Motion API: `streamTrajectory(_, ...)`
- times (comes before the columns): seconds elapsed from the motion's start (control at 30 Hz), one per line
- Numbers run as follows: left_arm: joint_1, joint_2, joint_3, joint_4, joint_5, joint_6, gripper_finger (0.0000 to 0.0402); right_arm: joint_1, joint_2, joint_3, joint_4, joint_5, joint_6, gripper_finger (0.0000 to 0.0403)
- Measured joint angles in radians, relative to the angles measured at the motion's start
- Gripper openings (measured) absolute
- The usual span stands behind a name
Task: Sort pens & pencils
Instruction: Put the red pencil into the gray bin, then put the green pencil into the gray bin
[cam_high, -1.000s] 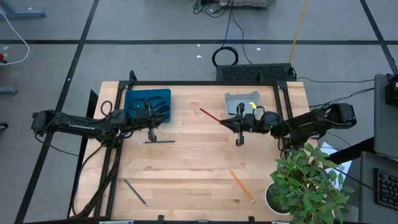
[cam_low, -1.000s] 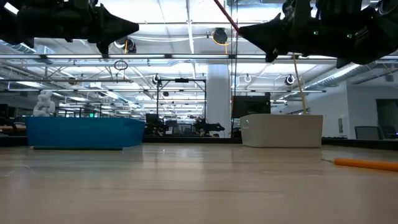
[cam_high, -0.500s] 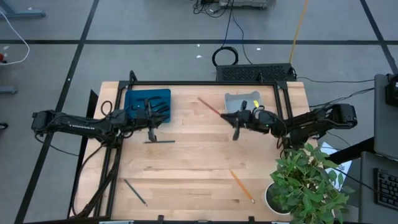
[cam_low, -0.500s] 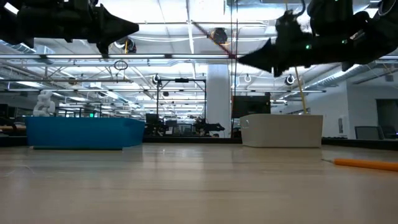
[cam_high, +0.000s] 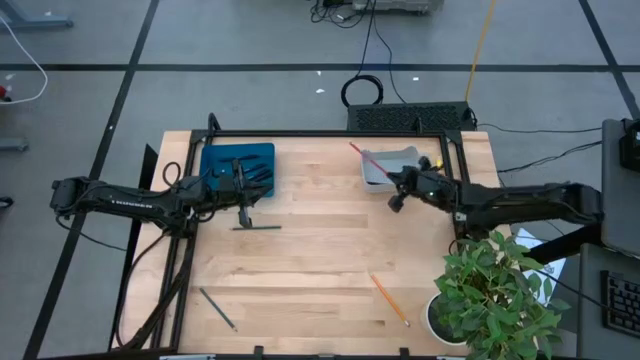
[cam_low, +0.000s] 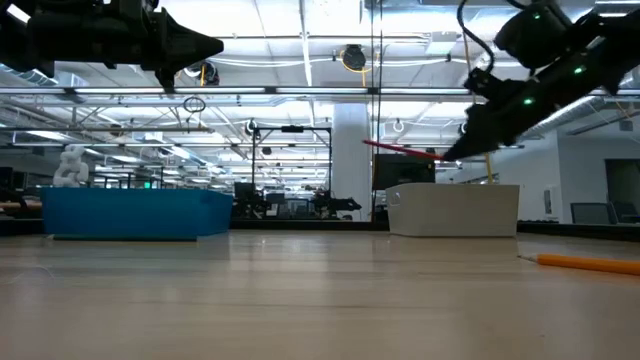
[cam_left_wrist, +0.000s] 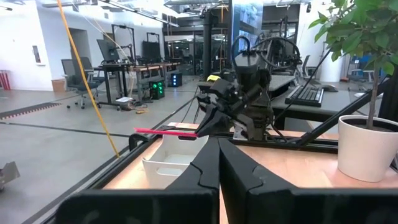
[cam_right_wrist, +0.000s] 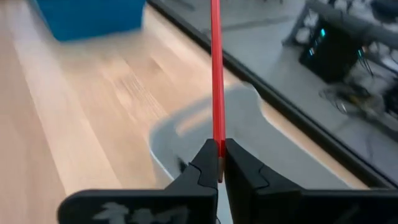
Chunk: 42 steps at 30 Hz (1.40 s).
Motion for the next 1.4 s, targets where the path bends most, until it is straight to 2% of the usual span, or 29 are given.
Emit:
streamTrajectory(0.17, 0.0, 0.0, 0.0, 0.0, 0.0, 0.0, 0.0011, -0.054, -0.183, 0.0, -0.326, -0.002, 0.004, 0.0)
streamTrajectory(0.3, 0.0, 0.0, 0.0, 0.0, 0.0, 0.0, 0.0003, -0.118, -0.231, 0.0, -0.471, -0.01, -0.05, 0.0)
streamTrajectory(0.47, 0.0, 0.0, 0.0, 0.001, 0.0, 0.0, 0.0013, -0.181, -0.197, 0.0, -0.426, -0.087, -0.172, 0.0)
streamTrajectory(0.6, 0.0, 0.0, 0.0, 0.001, 0.0, 0.0, 0.0003, -0.221, -0.147, 0.002, -0.428, -0.099, -0.246, 0.0)
streamTrajectory(0.77, 0.0, 0.0, 0.0, 0.001, -0.001, 0.001, 0.0015, -0.252, -0.109, 0.004, -0.395, -0.159, -0.276, 0.0)
streamTrajectory(0.9, 0.0, 0.0, 0.0, 0.001, -0.001, 0.001, 0.0005, -0.253, -0.11, 0.002, -0.356, -0.165, -0.284, 0.0005)
streamTrajectory(1.2, 0.0, 0.0, 0.0, 0.0, -0.001, 0.001, 0.0017, -0.252, -0.11, 0.001, -0.338, -0.167, -0.288, 0.0068)
streamTrajectory(1.4, 0.0, 0.0, 0.0, 0.0, -0.001, 0.001, 0.0005, -0.252, -0.126, 0.0, -0.302, -0.148, -0.295, 0.013)
